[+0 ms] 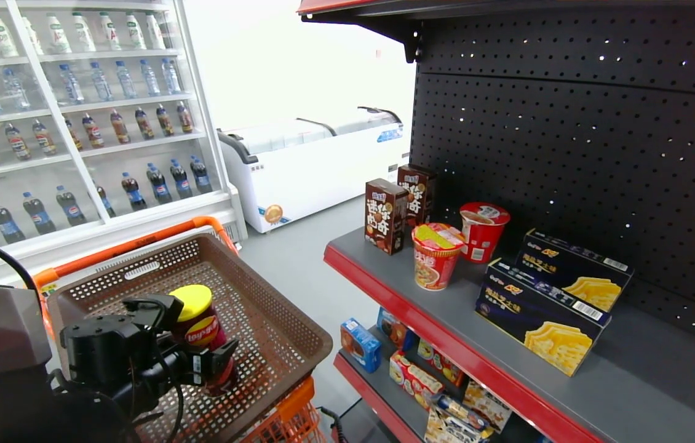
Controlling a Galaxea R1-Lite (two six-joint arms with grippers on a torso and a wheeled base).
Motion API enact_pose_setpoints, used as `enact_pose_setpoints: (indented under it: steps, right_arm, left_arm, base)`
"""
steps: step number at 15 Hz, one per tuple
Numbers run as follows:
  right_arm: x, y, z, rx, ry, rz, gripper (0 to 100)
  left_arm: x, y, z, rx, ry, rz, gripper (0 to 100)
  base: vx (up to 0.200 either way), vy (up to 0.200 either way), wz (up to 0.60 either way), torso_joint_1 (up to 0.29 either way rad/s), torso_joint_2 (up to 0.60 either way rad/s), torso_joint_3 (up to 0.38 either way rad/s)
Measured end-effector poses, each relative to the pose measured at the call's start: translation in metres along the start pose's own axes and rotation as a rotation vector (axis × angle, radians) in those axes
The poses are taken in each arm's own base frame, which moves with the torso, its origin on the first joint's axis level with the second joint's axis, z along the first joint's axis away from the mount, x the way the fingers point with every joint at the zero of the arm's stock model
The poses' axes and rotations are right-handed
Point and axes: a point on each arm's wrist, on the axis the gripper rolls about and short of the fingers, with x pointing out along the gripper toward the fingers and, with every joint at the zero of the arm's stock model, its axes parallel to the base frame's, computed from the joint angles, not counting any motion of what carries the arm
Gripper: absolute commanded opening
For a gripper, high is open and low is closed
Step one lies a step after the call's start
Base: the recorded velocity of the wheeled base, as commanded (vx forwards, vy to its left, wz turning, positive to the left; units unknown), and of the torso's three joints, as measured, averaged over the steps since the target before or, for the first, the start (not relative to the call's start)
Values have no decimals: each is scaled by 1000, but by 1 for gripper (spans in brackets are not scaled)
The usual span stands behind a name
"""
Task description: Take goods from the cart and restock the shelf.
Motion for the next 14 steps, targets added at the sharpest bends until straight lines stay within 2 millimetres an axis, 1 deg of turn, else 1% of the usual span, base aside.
enact_pose_setpoints:
  steps: [3, 7, 8, 11, 13, 14]
  right_arm:
    - [0, 0, 0, 0, 0, -1, 100]
    - [0, 0, 0, 0, 0, -1, 100]
    - [0, 0, 0, 0, 0, -1, 100]
    - [0, 0, 0, 0, 0, 0, 100]
    - [0, 0, 0, 0, 0, 0, 100]
    - [0, 0, 0, 0, 0, 0, 100]
  left_arm:
    - [6, 1, -2, 6, 4, 2, 100]
    - [17, 2, 2, 47, -22, 5, 100]
    - [19, 2, 3, 48, -20, 5, 0]
    - [21, 2, 1, 38, 0, 5, 0]
    - [19, 2, 6, 32, -19, 4, 0]
    - [16, 1, 12, 25, -38, 5, 0]
  base:
    - [0, 0, 0, 0, 0, 0]
    - [0, 0, 0, 0, 0, 0]
    - [0, 0, 0, 0, 0, 0]
    - [0, 0, 0, 0, 0, 0]
    - [0, 0, 0, 0, 0, 0]
    - [0, 0, 0, 0, 0, 0]
